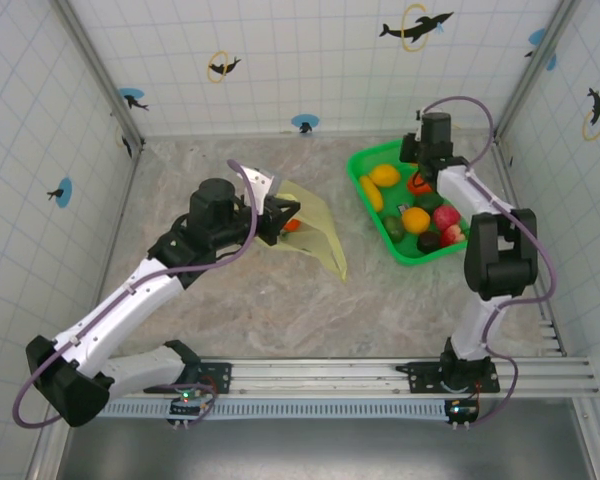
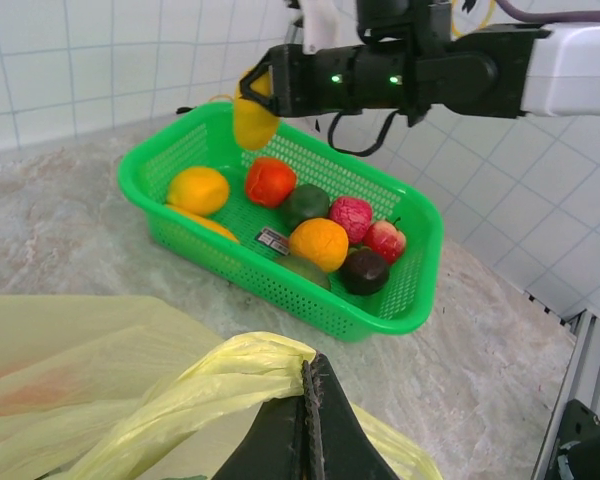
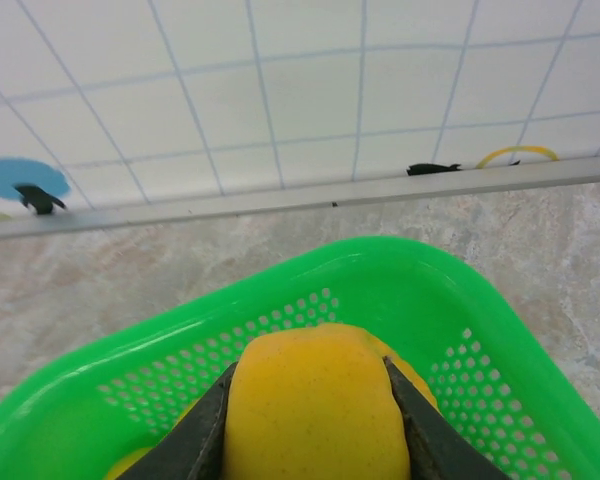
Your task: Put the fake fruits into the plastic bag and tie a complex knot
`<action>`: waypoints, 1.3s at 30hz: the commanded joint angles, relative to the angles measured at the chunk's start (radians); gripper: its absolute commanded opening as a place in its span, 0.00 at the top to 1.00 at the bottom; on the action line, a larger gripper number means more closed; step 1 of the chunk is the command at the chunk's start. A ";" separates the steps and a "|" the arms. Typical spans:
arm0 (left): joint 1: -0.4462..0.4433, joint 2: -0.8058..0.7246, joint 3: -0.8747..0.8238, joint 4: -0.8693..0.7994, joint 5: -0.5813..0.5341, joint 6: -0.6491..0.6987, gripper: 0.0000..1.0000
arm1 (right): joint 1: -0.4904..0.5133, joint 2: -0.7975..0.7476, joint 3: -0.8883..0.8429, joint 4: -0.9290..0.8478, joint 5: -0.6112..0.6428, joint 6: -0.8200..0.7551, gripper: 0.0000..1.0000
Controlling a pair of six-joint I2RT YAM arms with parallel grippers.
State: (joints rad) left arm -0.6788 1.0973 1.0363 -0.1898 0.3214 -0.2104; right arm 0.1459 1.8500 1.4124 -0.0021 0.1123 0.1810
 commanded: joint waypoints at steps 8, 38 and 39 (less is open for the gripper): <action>0.006 -0.043 0.005 -0.007 -0.019 -0.028 1.00 | -0.068 -0.235 -0.246 0.169 -0.337 0.300 0.70; 0.007 -0.102 -0.015 -0.002 -0.046 -0.040 1.00 | 0.583 -0.514 -0.522 0.293 -0.428 0.335 0.70; 0.006 -0.105 -0.014 -0.002 -0.041 -0.041 1.00 | 0.599 -0.503 -0.516 0.286 -0.386 0.309 0.70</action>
State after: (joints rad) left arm -0.6788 1.0119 1.0286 -0.1940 0.2790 -0.2371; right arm 0.7109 1.3277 0.8974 0.2523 -0.3763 0.5613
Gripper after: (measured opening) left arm 0.047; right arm 0.316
